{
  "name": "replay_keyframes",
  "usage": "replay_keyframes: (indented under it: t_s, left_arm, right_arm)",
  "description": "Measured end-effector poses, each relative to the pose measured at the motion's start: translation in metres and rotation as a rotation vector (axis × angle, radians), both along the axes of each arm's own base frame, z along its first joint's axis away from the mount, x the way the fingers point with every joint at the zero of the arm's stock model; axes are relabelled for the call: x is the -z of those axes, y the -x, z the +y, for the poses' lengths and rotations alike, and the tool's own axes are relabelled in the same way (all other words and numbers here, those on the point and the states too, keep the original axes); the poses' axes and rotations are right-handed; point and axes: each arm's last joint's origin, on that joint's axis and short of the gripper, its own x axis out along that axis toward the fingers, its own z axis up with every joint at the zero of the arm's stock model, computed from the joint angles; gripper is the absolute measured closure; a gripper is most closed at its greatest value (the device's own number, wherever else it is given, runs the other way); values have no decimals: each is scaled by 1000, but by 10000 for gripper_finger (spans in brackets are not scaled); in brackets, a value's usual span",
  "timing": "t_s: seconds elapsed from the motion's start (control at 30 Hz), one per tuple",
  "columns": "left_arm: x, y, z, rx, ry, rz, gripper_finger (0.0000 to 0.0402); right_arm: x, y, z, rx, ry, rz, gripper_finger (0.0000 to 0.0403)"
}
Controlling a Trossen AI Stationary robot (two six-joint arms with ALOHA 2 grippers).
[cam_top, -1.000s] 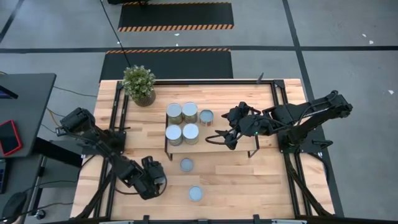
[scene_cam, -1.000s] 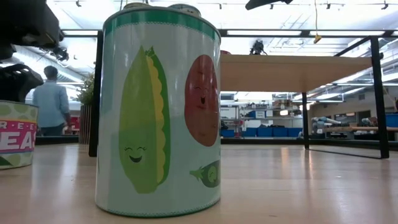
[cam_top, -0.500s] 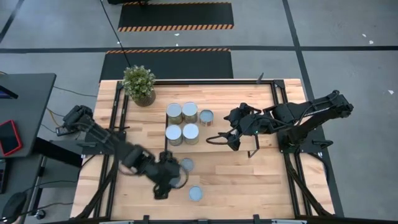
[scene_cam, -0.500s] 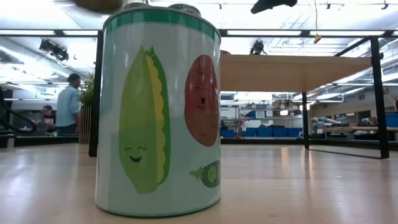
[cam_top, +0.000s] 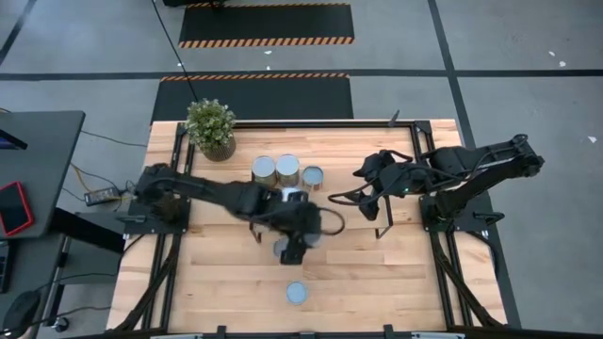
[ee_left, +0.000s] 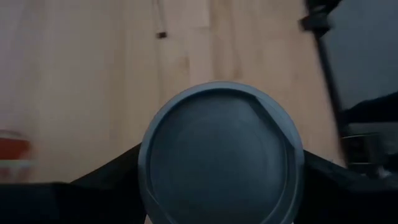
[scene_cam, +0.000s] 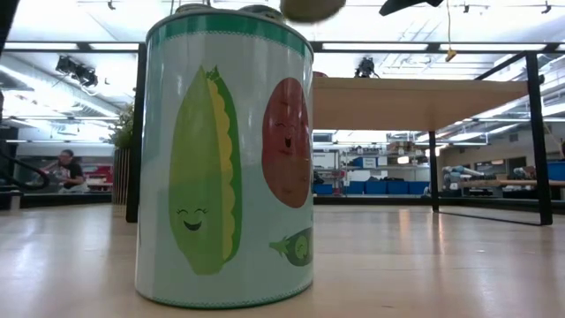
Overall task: Pick and place cans onto a shelf
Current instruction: Put the canned green peas on the shelf
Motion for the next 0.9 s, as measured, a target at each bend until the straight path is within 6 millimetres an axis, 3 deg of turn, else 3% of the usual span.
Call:
replay_keyframes:
  t_s: [0.23, 0.5, 0.7, 0.9]
  left_arm:
    - [2, -26, 43, -51, -50, -16, 114]
    - [15, -29, 90, -119, -20, 35, 114]
    - [26, -30, 99, -63, -15, 43, 113]
    - [35, -30, 98, -23, -13, 64, 112]
  right_arm:
    - [0, 3, -1, 1, 3, 10, 56]
    - [5, 8, 0, 8, -12, 16, 56]
    - [21, 5, 2, 7, -19, 26, 56]
    - [19, 2, 3, 4, -20, -6, 56]
